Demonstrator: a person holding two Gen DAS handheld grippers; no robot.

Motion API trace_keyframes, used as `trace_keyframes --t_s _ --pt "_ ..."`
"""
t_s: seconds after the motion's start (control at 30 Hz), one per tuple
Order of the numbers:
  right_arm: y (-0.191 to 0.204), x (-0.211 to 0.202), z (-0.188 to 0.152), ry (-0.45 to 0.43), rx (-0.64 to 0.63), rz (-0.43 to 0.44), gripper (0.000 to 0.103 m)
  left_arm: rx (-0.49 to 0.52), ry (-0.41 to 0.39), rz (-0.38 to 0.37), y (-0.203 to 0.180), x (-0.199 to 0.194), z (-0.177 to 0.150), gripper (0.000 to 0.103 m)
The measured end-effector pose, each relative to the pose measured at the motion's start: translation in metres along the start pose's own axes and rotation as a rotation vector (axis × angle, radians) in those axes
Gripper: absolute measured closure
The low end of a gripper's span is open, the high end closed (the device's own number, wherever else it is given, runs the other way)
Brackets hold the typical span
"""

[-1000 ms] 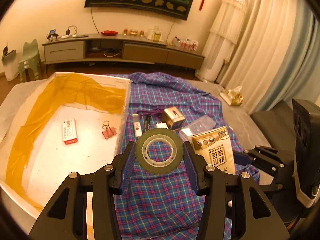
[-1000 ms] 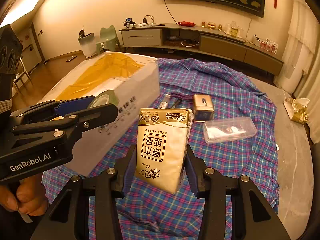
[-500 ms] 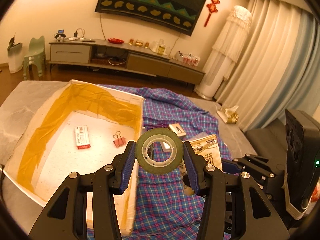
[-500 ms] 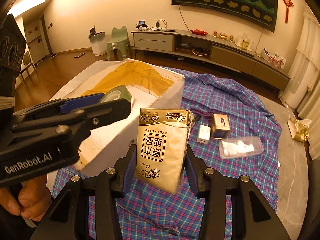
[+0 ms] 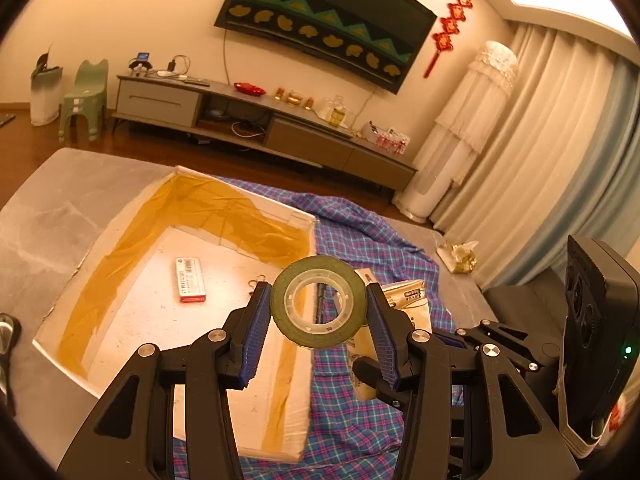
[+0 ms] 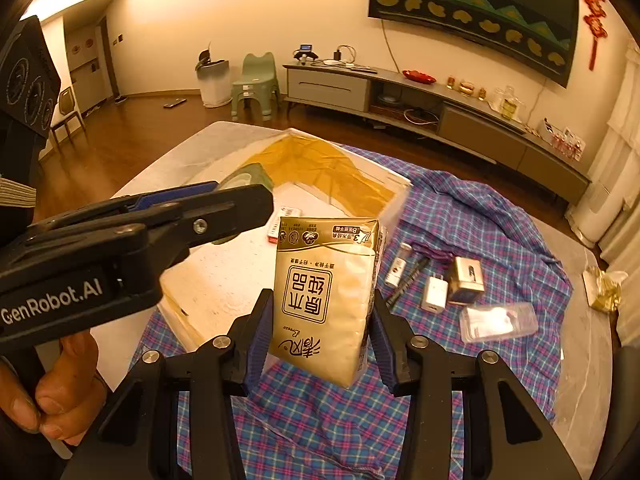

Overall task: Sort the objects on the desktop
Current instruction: 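Carry the tape roll and tissue pack in both tools over the cardboard box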

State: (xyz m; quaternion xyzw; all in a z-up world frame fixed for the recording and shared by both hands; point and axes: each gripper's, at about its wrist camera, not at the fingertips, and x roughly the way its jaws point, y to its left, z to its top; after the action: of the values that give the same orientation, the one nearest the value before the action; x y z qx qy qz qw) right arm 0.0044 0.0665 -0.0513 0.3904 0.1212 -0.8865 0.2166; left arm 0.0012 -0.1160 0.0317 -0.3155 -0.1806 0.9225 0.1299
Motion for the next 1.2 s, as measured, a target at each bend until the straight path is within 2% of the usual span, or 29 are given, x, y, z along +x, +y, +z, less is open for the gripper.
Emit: trace_keyframes --t_s 0.6,1.07,1.2 --pt "0.039 0.024 0.045 0.011 -0.114 0.023 0.056 -0.197 0.001 0.045 0.075 -0.005 0.019 0.054" --pt "0.042 0.065 0.071 0.057 -0.146 0.048 0.056 -0.277 0.025 0.121 0.113 0.001 0.021 0.054" --pt "0.04 0.08 0.077 0.077 -0.153 0.059 0.056 -0.282 0.036 0.17 0.122 0.005 0.021 0.053"
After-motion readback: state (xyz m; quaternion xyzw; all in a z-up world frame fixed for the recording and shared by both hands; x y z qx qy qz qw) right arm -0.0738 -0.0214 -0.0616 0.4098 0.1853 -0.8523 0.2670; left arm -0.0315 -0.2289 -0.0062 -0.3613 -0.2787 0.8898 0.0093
